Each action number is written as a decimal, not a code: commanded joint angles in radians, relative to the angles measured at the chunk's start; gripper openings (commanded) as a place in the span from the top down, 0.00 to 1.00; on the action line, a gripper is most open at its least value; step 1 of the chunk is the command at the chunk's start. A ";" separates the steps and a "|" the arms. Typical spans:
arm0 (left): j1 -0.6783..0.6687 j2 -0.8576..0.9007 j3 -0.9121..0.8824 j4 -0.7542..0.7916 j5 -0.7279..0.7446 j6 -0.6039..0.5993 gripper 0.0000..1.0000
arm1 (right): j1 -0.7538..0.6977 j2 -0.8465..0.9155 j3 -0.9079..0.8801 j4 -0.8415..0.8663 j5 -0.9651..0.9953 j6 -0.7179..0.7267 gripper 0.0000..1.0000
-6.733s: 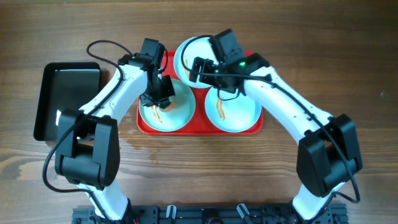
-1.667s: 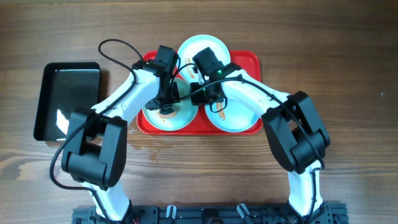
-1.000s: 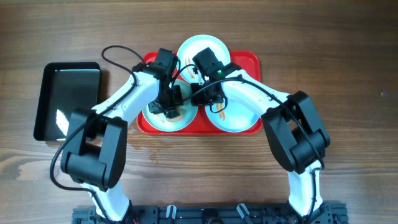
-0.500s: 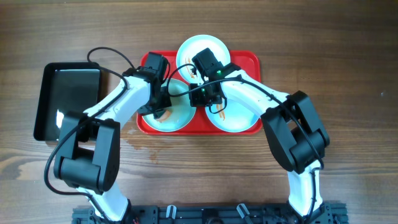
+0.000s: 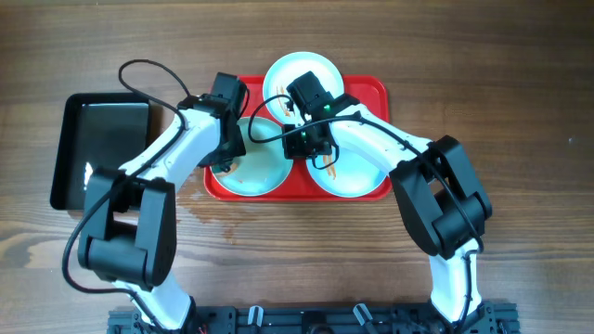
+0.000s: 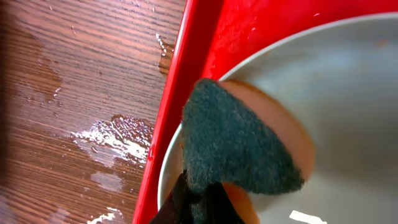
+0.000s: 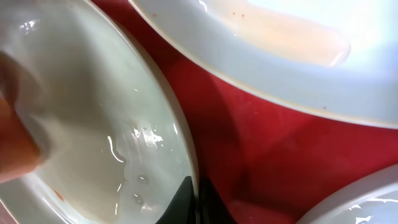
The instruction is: Clean dirty plates on tray and stack at the side
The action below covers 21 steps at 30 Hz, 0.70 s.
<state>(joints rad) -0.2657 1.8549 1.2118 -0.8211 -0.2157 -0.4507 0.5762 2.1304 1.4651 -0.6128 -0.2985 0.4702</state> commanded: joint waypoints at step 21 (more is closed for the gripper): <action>0.002 0.069 0.016 0.200 0.392 -0.063 0.96 | -0.008 0.029 0.014 -0.005 0.005 0.004 0.96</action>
<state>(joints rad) -0.2607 1.8992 1.2171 -0.6224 0.1658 -0.4995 0.5724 2.1304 1.4651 -0.6159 -0.2985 0.4702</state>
